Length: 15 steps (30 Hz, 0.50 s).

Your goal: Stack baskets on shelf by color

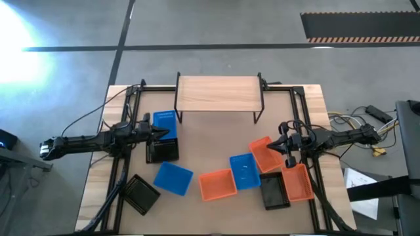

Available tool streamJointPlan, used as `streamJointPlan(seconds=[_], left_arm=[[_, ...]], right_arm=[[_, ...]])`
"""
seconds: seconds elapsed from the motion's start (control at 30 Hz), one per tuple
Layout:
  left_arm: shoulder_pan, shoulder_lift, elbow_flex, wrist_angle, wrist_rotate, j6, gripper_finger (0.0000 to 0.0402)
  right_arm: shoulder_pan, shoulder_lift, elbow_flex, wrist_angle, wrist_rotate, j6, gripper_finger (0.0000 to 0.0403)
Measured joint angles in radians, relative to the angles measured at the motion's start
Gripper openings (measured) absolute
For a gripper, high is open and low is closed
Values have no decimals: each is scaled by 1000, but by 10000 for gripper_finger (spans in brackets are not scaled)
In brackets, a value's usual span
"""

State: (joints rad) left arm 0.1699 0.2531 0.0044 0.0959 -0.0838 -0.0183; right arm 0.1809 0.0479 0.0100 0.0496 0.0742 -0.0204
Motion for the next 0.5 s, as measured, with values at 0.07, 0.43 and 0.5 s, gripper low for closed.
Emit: streamJointPlan(seconds=[0.07,0.43,0.5], left_arm=[[0,0,0,0,0,0,0],[0,0,0,0,0,0,0],[0,0,0,0,0,0,0]], right_arm=[[0,0,0,40,2,91,9],[0,0,0,480,8,264,9],[0,2,1,520,8,295,9]])
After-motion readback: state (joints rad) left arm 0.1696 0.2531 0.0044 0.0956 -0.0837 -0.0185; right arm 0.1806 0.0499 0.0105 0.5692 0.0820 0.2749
